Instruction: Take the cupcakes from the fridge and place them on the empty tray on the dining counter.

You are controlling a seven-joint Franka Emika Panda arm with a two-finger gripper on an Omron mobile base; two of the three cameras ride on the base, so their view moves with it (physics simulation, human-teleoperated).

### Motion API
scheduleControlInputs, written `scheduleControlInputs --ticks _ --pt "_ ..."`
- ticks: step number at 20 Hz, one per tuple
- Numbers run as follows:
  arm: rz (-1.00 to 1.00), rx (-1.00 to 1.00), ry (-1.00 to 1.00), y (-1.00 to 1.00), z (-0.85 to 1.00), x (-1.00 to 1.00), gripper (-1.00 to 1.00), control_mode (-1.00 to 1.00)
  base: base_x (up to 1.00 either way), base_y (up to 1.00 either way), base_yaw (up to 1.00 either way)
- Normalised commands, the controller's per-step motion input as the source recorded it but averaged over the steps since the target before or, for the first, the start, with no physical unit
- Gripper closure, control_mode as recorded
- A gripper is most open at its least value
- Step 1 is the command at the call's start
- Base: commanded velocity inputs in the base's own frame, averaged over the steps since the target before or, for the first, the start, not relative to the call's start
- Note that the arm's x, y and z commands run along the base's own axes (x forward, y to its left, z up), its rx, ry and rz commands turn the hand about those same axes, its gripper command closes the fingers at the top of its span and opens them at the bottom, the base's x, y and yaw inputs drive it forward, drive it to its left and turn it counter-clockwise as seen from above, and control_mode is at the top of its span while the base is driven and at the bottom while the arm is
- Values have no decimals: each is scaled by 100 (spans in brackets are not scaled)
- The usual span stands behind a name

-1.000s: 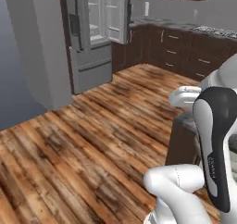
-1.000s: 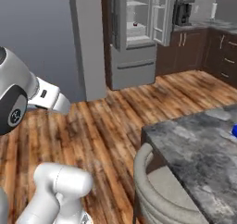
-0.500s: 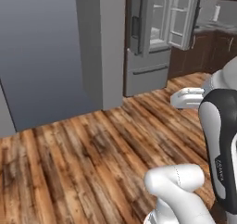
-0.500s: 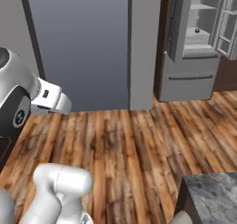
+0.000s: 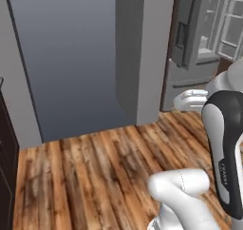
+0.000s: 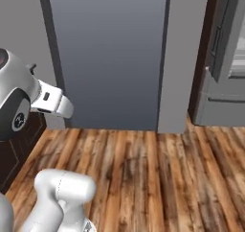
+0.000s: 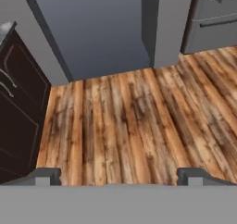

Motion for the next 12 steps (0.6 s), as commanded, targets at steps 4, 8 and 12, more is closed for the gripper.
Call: scheduleControlInputs --ticks 4,8,12 --pt "0 0 0 0 0 0 -100 100 100 -42 49" --pt "0 0 0 0 0 0 -100 100 22 -100 5" --pt "0 0 0 0 0 0 -100 100 0 -100 0"
